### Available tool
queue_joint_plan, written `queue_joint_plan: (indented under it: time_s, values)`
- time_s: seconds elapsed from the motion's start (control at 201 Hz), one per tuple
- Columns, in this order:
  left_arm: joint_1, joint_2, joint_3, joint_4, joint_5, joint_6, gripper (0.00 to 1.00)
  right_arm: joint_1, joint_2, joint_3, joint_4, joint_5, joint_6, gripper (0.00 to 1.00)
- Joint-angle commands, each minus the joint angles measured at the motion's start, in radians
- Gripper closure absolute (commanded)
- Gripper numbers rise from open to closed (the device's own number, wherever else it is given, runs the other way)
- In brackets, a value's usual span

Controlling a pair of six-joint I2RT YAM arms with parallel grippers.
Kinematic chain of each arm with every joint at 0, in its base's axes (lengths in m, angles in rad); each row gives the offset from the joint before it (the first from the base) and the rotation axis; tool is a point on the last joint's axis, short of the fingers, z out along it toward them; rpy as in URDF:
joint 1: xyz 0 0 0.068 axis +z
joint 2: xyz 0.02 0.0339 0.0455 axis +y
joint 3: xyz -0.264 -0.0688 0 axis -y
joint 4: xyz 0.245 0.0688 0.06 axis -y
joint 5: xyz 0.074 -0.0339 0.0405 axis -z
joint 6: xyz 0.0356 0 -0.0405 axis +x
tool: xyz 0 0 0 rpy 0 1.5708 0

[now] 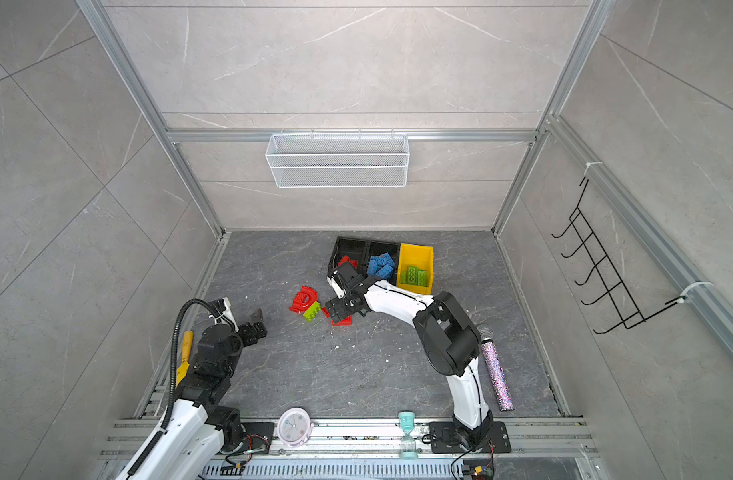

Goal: Sort the legos into containers by color
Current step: 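Lower the right gripper onto a red 2x4 brick and grasp it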

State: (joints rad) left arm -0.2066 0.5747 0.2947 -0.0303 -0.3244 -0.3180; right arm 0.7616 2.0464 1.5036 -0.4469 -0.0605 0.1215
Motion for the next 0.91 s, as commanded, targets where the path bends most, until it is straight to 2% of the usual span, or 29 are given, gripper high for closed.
queue_joint_plan:
  time_s: [0.0, 0.159, 0.368, 0.498, 0.727, 0.901]
  values:
    - [0.006, -0.003, 0.0, -0.001, -0.014, -0.008, 0.0, 0.018, 0.05, 0.061, -0.081, 0.005, -0.057, 0.14]
    - [0.007, -0.004, 0.0, 0.001, -0.014, -0.009, 0.0, 0.026, 0.089, 0.092, -0.13, -0.002, -0.112, 0.14]
    - [0.006, -0.004, 0.001, -0.002, -0.016, -0.009, 0.0, 0.025, 0.116, 0.098, -0.177, -0.07, -0.169, 0.17]
    - [0.007, -0.004, 0.0, -0.002, -0.016, -0.008, 0.0, 0.031, 0.122, 0.114, -0.229, -0.098, -0.174, 0.24]
    - [0.008, 0.007, 0.006, 0.0, -0.012, -0.008, 0.0, 0.049, 0.086, 0.081, -0.21, -0.017, -0.161, 0.38]
    - [0.008, 0.0, 0.002, 0.0, -0.012, -0.009, 0.0, 0.05, 0.06, 0.063, -0.197, -0.006, -0.151, 0.51]
